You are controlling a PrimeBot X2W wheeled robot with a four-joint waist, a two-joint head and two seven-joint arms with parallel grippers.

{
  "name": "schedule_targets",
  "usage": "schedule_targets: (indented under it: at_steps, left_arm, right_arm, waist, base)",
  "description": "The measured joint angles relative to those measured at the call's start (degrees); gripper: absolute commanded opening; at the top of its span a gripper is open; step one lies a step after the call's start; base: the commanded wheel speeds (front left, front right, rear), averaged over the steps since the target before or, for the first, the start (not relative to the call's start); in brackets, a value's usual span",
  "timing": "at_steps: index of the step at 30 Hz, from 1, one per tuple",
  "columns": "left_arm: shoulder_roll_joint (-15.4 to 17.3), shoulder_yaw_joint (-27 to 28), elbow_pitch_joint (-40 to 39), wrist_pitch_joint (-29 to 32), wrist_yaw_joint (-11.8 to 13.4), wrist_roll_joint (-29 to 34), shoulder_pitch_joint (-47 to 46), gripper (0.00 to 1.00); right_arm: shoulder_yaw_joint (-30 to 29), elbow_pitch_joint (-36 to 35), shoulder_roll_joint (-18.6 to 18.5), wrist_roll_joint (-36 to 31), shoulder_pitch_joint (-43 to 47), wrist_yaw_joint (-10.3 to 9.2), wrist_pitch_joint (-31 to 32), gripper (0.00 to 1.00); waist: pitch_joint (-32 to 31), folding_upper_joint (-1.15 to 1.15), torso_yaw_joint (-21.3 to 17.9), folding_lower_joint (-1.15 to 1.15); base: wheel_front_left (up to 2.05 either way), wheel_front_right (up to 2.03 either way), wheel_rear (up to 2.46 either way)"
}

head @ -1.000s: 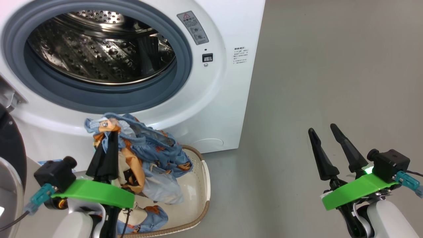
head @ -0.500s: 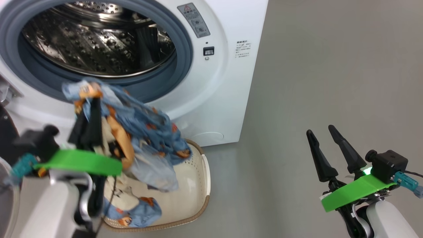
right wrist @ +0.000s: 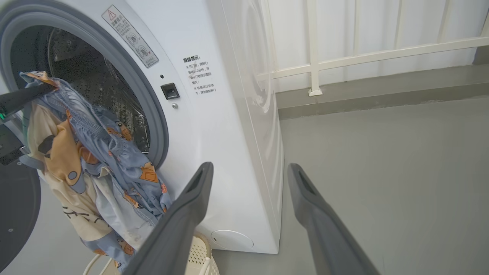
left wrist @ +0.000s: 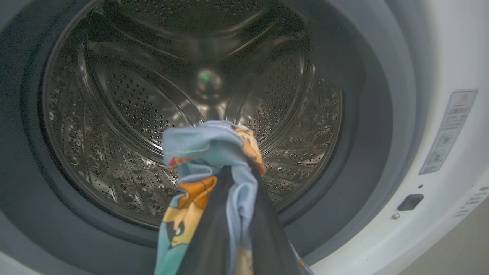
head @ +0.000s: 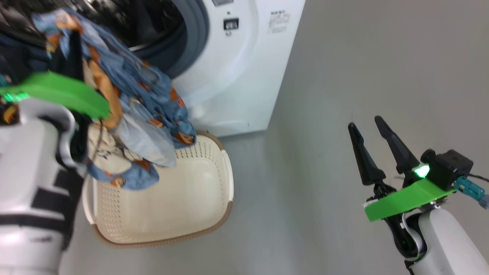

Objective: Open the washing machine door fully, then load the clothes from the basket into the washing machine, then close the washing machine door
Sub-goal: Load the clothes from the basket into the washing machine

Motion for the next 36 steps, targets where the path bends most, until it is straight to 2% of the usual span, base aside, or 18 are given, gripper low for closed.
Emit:
schedule_targets:
  at_steps: [4, 10, 20, 23, 27, 31, 35, 36]
  left_arm:
    - [0.64, 0.09, 8.62, -0.92, -1.29, 0.68, -9.55, 0.00]
    - [1.90, 0.59, 16.06, -2.23, -1.82, 2.10, -18.75, 0.00]
    - [4.35, 1.19, 22.81, -3.54, -2.02, 3.76, -28.66, 0.00]
    - [4.80, 1.43, 22.01, -3.74, -1.65, 5.69, -30.95, 0.00]
    - [5.80, 5.30, 12.79, -3.96, 0.56, 8.56, -32.55, 0.00]
    - [5.72, 9.32, 5.30, -3.98, 1.19, 11.83, -33.76, 0.00]
    - [5.28, 11.72, 5.66, -4.03, 2.31, 14.24, -33.88, 0.00]
    - [5.25, 11.80, 6.35, -4.03, 2.30, 14.93, -33.87, 0.28]
  right_arm:
    - [0.01, -0.69, 1.20, -0.29, -1.90, 0.00, 0.00, 1.00]
    - [0.52, -1.38, 3.12, -0.62, -3.75, 0.00, 0.00, 1.00]
    - [1.56, -1.93, 5.26, -0.69, -5.65, 0.00, 0.00, 1.00]
    - [1.60, -1.93, 5.55, -0.81, -5.69, 0.00, 0.00, 1.00]
    - [1.76, -2.20, 6.19, -0.81, -5.84, 0.00, 0.00, 1.00]
    - [2.25, -2.20, 6.94, -0.81, -6.99, 0.00, 0.00, 1.00]
    - [2.67, -2.09, 7.20, -0.86, -7.52, 0.00, 0.00, 1.00]
    - [2.79, -2.04, 7.23, -0.86, -7.71, 0.00, 0.00, 1.00]
  waist:
    - [4.82, 0.00, -1.42, 0.00]
    - [10.73, 0.00, -3.66, 0.00]
    - [17.87, 0.00, -8.20, 0.00]
    - [19.71, 0.00, -9.70, 0.00]
    - [21.76, 0.00, -11.37, 0.00]
    - [23.71, 0.00, -12.40, 0.00]
    - [24.95, 0.00, -13.08, 0.00]
    - [25.10, 0.00, -13.19, 0.00]
  base:
    - [0.00, 0.00, 0.00]
    - [0.00, 0.00, 0.00]
    - [0.00, 0.00, 0.00]
    - [0.00, 0.00, 0.00]
    - [0.00, 0.00, 0.00]
    - [0.00, 0.00, 0.00]
    - [0.00, 0.00, 0.00]
    - [0.00, 0.00, 0.00]
